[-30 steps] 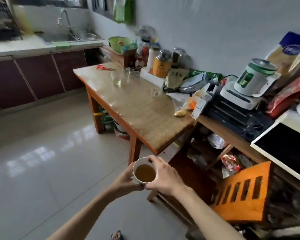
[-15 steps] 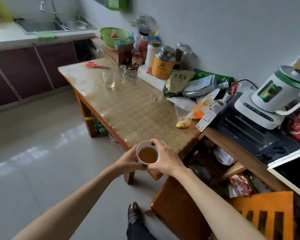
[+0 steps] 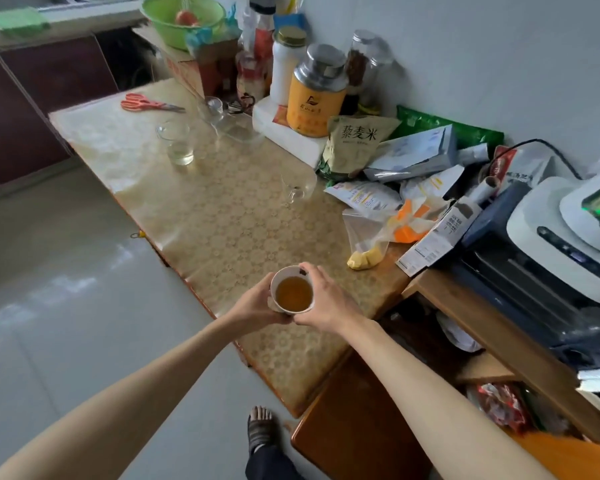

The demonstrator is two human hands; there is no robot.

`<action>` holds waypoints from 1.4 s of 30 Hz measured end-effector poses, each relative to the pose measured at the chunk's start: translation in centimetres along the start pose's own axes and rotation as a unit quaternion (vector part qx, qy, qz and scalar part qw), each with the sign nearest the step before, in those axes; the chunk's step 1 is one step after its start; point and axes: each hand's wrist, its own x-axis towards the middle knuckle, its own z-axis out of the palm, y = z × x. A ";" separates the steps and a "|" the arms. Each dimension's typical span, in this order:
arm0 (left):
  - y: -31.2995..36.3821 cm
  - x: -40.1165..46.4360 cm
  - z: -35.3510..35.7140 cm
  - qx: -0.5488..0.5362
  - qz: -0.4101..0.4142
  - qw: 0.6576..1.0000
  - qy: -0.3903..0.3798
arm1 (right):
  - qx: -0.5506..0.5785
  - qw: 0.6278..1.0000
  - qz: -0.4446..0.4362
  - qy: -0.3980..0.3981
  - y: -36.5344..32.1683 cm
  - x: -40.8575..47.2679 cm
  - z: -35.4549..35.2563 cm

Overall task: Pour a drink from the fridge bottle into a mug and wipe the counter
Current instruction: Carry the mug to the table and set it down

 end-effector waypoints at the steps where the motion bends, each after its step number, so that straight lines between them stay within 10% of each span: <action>1: -0.3 1.0 0.2 0.009 -0.004 1.000 0.000 | -0.003 1.000 0.002 -0.001 0.7 0.8 0.1; 29: -2.2 6.3 1.7 0.163 -0.039 0.986 0.016 | -0.066 0.997 0.002 -0.051 5.4 5.5 2.1; 34: -2.3 0.2 -1.6 0.209 -0.052 0.970 0.113 | -0.132 0.980 -0.148 -0.031 -0.9 4.4 2.0; 42: -8.6 -21.7 -5.1 0.115 -0.241 0.910 0.317 | -0.092 0.918 -0.309 -0.230 -15.7 -2.4 14.0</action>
